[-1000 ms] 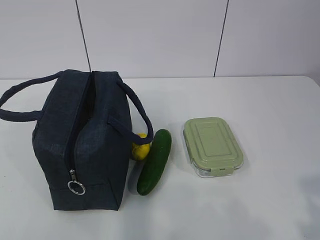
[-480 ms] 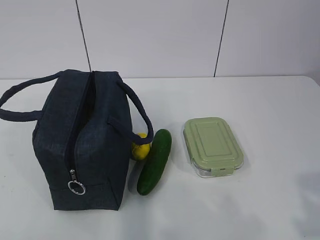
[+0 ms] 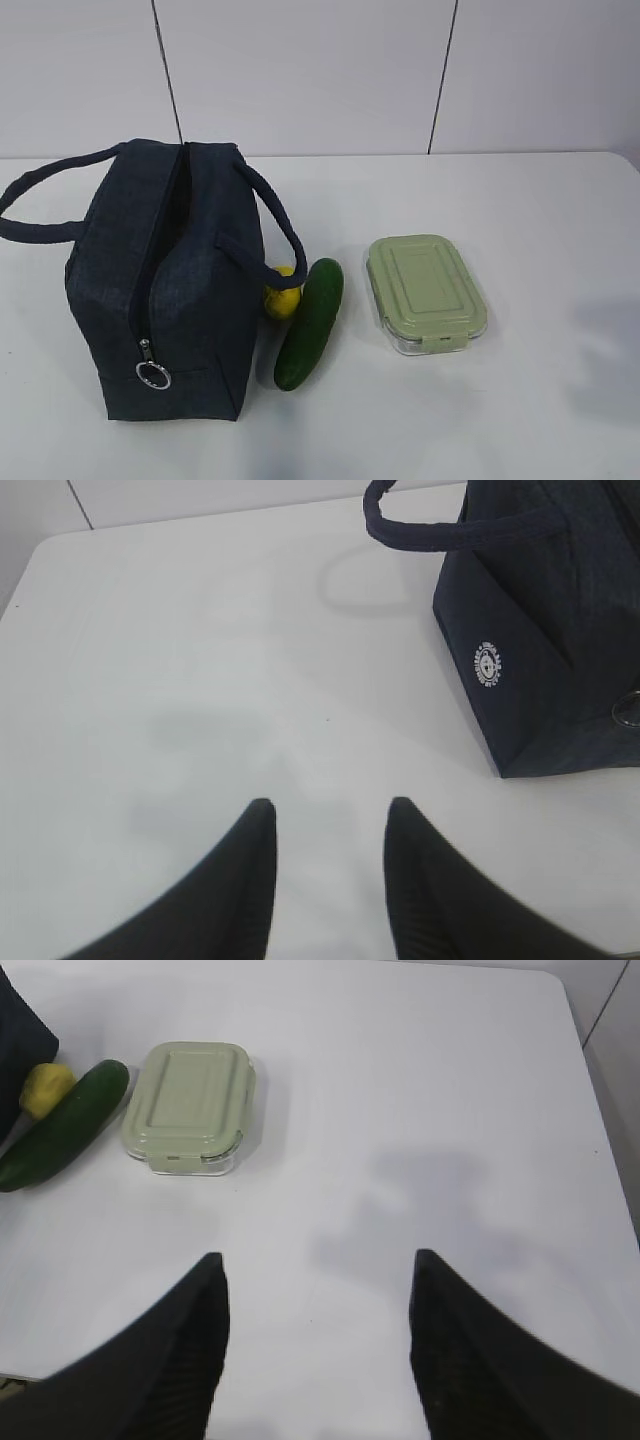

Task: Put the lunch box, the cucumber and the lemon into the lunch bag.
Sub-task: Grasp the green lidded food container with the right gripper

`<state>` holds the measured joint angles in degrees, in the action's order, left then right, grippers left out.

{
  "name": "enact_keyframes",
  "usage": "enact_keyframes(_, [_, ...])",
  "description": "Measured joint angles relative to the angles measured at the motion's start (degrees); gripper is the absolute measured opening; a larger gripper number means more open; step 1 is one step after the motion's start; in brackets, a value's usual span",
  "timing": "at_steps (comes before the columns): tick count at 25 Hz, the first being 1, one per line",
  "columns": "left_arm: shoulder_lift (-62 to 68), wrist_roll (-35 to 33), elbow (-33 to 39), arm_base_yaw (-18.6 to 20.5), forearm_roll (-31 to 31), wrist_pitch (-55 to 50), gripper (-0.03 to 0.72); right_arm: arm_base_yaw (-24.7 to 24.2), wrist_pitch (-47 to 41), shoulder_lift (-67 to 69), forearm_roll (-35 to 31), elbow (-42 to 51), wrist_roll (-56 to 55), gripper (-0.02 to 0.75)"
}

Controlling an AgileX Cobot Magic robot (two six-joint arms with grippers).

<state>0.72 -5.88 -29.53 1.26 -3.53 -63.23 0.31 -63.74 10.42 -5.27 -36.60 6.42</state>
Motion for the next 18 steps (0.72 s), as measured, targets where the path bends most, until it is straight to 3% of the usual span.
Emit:
enact_keyframes(7, [0.0,0.0,0.0,0.0,0.0,0.0,0.264,0.0,2.2,7.8,-7.0,-0.7,0.0,0.419])
enact_keyframes(18, [0.0,0.0,0.0,0.0,0.0,0.0,0.264,0.0,4.6,19.3,-7.7,-7.5,0.1,0.419])
